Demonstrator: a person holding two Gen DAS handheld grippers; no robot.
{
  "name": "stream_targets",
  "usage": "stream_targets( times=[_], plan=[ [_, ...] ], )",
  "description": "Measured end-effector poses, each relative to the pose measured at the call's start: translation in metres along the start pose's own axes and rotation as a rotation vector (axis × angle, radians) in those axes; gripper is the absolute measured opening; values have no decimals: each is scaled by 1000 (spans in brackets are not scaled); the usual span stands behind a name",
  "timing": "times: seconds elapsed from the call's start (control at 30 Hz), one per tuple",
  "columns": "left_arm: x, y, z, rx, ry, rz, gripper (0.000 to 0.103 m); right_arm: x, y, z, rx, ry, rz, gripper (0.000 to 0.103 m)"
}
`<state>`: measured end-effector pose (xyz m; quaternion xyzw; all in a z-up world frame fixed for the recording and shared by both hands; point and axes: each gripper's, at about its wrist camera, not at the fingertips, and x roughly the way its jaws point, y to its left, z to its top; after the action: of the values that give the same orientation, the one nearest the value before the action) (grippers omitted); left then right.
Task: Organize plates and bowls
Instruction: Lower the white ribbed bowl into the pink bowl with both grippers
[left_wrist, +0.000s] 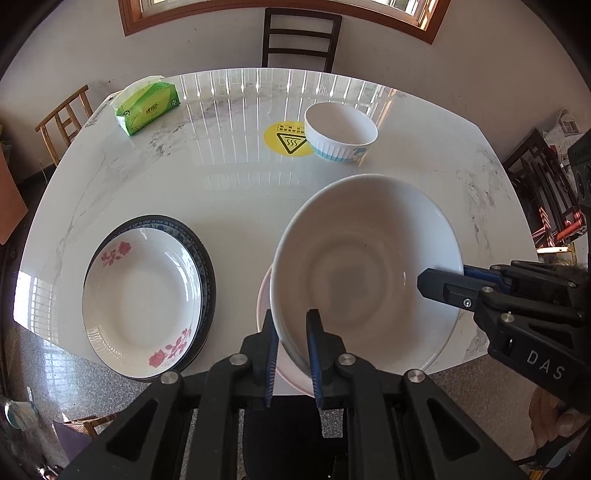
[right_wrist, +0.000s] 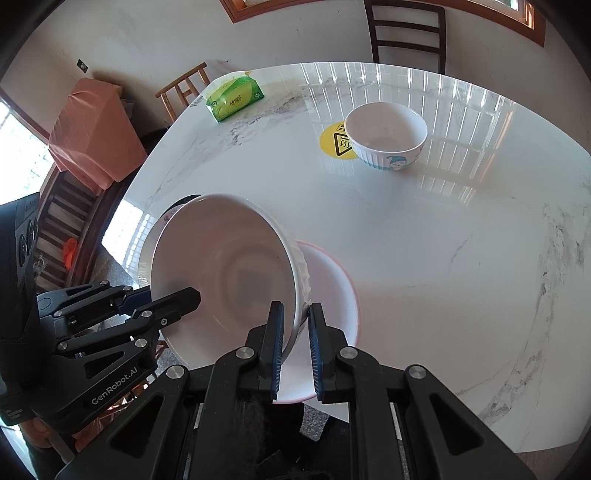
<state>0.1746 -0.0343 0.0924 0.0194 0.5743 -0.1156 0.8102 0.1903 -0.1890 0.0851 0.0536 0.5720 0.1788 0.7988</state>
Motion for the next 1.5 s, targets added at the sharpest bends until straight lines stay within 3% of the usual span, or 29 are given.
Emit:
stream_targets(
  times=[0.37,1.07,1.5],
  plan=[
    [22,-2,-17,-8,54,-12,16,19,-6,-14,13,39,-12,13],
    [48,-5,-19,10,103,-5,17,43,-15,-18,28,88,-30,13],
    [55,-4,-21,23,93,5,18,58,-12,-18,28,111,-50,13]
  ],
)
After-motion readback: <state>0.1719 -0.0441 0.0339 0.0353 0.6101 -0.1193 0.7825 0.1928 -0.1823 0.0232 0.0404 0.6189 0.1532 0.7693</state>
